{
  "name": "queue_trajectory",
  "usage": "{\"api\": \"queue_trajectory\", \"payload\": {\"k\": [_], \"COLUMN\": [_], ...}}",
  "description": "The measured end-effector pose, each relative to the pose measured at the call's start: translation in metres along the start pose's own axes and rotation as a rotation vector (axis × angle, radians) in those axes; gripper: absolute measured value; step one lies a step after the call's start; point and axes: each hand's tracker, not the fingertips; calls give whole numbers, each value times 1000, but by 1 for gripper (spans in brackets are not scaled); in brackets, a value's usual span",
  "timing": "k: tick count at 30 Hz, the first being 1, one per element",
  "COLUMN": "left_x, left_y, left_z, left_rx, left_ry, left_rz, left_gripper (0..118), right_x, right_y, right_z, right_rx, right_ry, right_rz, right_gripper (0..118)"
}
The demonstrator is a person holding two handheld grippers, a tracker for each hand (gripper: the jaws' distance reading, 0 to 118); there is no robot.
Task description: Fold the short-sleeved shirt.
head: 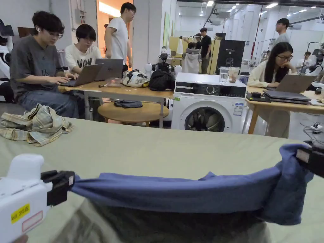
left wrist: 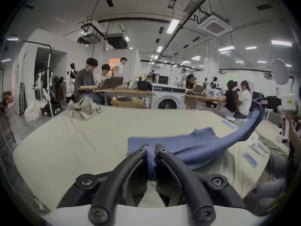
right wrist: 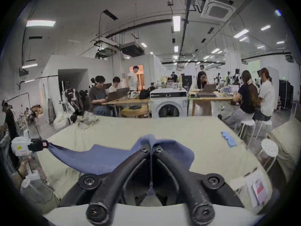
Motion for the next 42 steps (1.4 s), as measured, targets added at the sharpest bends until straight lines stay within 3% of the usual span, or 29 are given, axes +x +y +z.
{"api": "queue_trajectory", "payload": {"k": [4,9,11,12,13,14,15,17,24,27,28,29,30,31,33,38,42], "left_x": [-9,-14,-17,-18,-19,-22,-7,-1,40,57,62,65,67,69,74,60,34], "left_y": [-63,-130,-143,-145,-147,-145,-126,-110,-33,-12,-7,-5,-4,-4,-7,-20,-30], "left_z": [16,5,2,-1,-3,-5,11,13,-2,-10,-11,-10,-10,-10,-9,0,7], "left_rx": [-153,-343,-349,-361,-373,-367,-366,-313,-21,38,56,69,67,61,52,28,-12], "left_ry": [-10,31,22,32,33,33,30,21,51,17,-8,-33,-47,-48,-24,-6,18], "left_rz": [94,123,165,166,172,168,161,116,-3,-42,-32,-13,-5,-8,-30,-15,39], "left_gripper": [2,2,3,14,41,61,70,75,76,76,70,56,29,0,0,0,0], "right_x": [-4,6,6,8,11,13,15,18,-18,-40,-45,-50,-55,-58,-60,-66,-60], "right_y": [-85,-180,-208,-216,-221,-224,-224,-214,-147,-137,-137,-139,-142,-145,-150,-157,-157], "right_z": [15,10,10,10,12,12,15,20,-1,-13,-15,-16,-18,-18,-20,-23,-24], "right_rx": [-166,-364,-399,-409,-411,-410,-385,-327,-123,-83,-73,-69,-69,-66,-88,-96,-101], "right_ry": [7,-9,-52,-44,-59,-74,-91,-87,-48,-33,-26,-24,-28,-43,-12,-40,-23], "right_rz": [-25,-165,-162,-157,-151,-151,-152,-149,-57,-15,-5,-1,0,3,6,57,4], "right_gripper": [0,0,0,5,32,56,63,71,71,66,51,31,10,0,0,0,0]}}
